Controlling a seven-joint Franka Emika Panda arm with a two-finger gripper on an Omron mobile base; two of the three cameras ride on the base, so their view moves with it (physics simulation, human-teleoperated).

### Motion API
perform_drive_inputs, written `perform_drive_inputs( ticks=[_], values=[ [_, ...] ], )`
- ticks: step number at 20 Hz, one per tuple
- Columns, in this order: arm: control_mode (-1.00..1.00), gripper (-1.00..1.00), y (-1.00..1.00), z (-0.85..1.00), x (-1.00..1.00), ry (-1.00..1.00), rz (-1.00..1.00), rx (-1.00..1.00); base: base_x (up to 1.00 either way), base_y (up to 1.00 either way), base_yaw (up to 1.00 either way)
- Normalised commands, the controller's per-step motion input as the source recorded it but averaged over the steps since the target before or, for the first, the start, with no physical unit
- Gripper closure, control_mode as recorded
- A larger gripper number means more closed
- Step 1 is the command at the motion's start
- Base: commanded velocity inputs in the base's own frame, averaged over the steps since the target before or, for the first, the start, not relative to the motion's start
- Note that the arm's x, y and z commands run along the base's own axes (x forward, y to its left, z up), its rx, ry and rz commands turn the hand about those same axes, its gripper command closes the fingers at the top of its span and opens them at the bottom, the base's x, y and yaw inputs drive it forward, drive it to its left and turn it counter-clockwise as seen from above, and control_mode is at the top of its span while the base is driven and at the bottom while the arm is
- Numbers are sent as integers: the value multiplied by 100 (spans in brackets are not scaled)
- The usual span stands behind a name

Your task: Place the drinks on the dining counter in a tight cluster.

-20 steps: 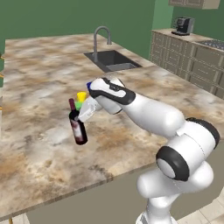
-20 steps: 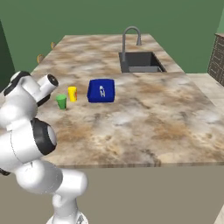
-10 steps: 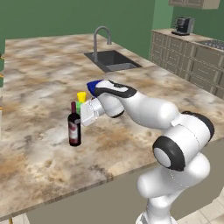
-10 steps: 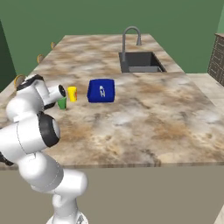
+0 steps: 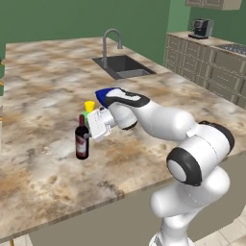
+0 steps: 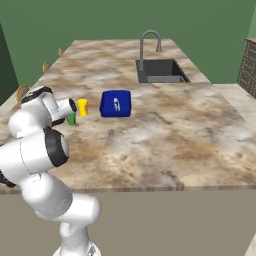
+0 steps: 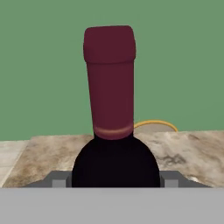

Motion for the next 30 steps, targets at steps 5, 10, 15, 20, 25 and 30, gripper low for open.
perform_drive_inputs(
  ticks=[5, 10, 15, 20, 25, 30],
  values=[
    [-100, 100, 0, -30, 0, 0, 0, 0, 0, 0, 0],
    [-100, 100, 0, -39, 0, 0, 0, 0, 0, 0, 0],
    [-100, 100, 0, -50, 0, 0, 0, 0, 0, 0, 0],
    [-100, 100, 0, -37, 0, 0, 0, 0, 0, 0, 0],
    [-100, 100, 0, -4, 23, -1, 0, 0, 0, 0, 0],
    [-100, 100, 0, 0, 0, -2, 0, 0, 0, 0, 0]
  ],
)
